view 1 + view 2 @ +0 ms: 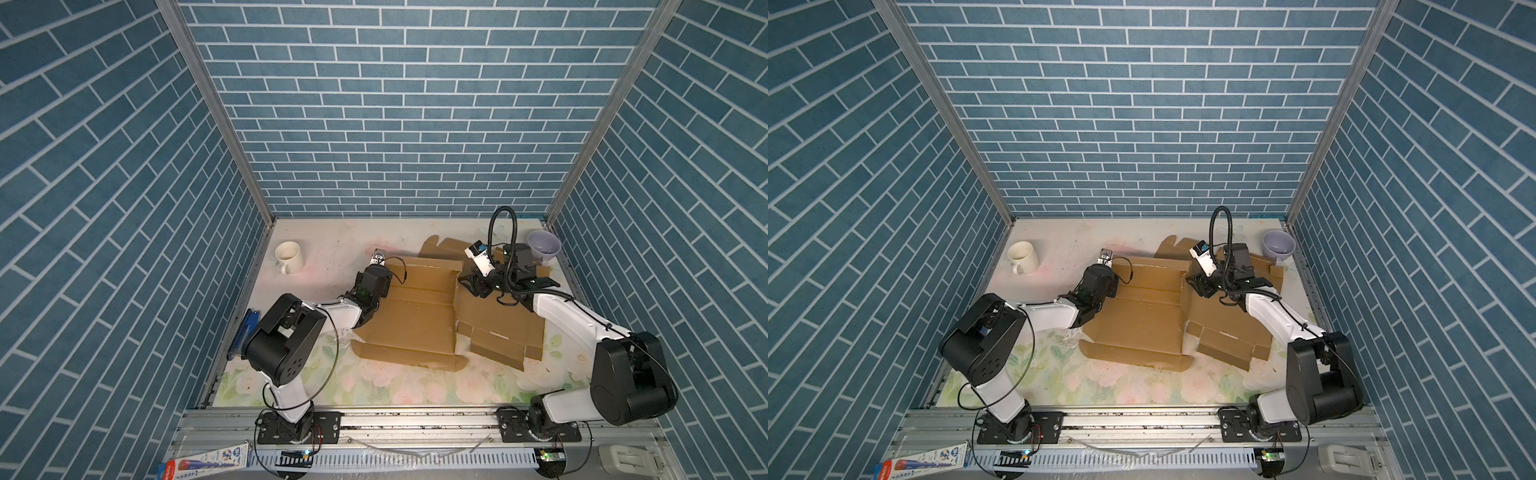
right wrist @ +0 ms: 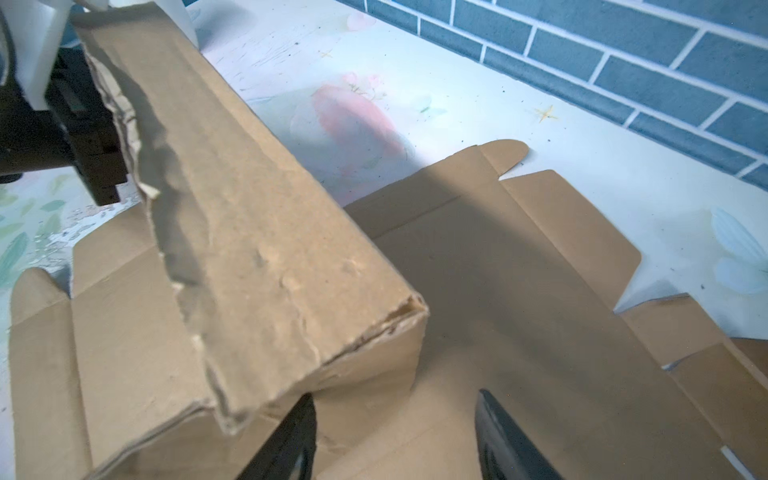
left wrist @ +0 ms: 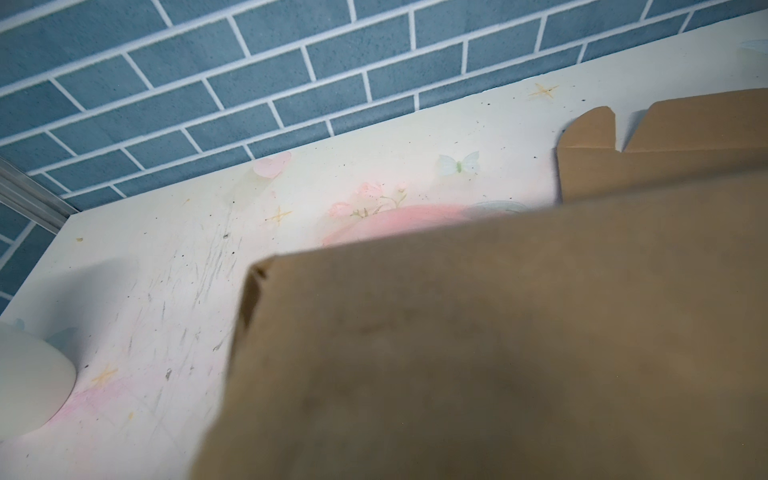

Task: Fold the paper box

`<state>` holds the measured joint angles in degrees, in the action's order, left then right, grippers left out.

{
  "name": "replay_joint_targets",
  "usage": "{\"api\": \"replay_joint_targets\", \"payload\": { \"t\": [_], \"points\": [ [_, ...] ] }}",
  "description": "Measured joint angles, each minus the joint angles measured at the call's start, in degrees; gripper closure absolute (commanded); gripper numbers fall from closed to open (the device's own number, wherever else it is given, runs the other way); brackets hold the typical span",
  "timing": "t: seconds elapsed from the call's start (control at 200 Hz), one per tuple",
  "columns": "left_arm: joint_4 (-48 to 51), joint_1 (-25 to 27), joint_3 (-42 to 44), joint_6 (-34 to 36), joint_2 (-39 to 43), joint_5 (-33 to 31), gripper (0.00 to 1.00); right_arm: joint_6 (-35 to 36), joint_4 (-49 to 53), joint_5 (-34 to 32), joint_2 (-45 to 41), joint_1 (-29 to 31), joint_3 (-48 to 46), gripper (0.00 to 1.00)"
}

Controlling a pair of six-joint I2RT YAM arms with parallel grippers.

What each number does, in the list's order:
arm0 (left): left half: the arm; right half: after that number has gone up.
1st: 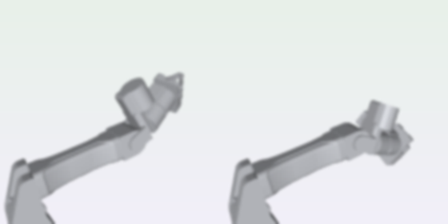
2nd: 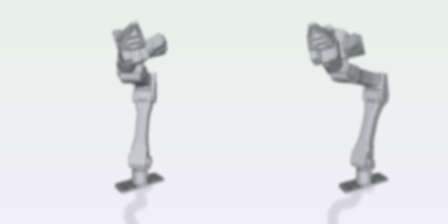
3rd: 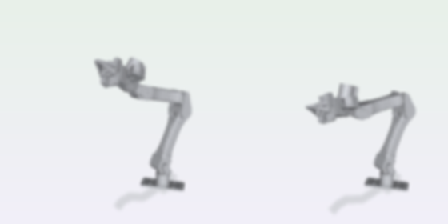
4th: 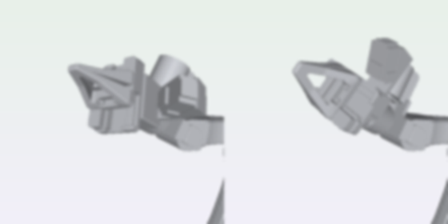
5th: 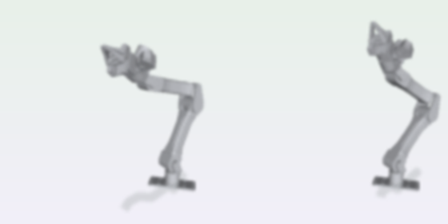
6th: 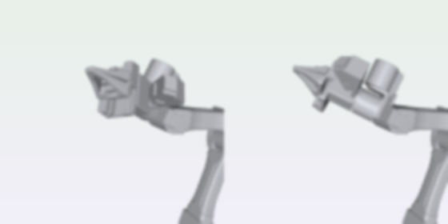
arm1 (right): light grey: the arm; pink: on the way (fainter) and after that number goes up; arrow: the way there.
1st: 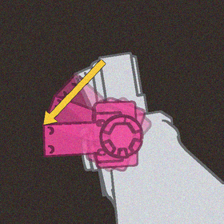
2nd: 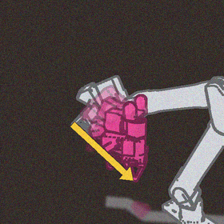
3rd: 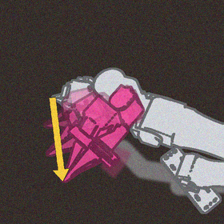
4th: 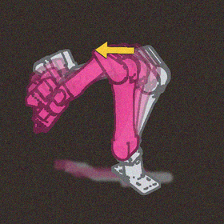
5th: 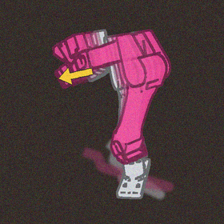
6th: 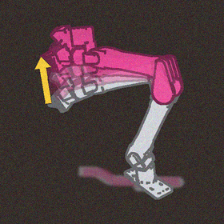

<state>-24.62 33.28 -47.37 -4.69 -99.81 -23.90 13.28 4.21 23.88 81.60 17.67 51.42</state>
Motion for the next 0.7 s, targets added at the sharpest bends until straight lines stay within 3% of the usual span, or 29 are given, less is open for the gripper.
{"api": "replay_joint_targets", "payload": {
  "t": [0.18,0.345,0.57,0.7],
  "points": [
    [6.4,-0.2,-2.3,-2.5,0.7,-0.5,1.0,-3.5,0.1,-7.0,-1.9,1.4,-2.5,0.39],
    [7.8,-0.3,-2.2,-4.7,1.3,-0.1,1.0,-13.8,8.1,-13.2,-6.4,1.5,-2.4,0.43],
    [7.5,-0.3,-1.9,-5.2,1.4,-0.1,1.0,-29.2,22.0,-21.7,-18.1,2.4,-2.4,0.58],
    [7.9,-0.3,-2.1,-5.2,1.4,-0.1,1.0,-35.9,25.0,-25.9,-23.4,9.1,-2.8,0.66]
  ]
}}
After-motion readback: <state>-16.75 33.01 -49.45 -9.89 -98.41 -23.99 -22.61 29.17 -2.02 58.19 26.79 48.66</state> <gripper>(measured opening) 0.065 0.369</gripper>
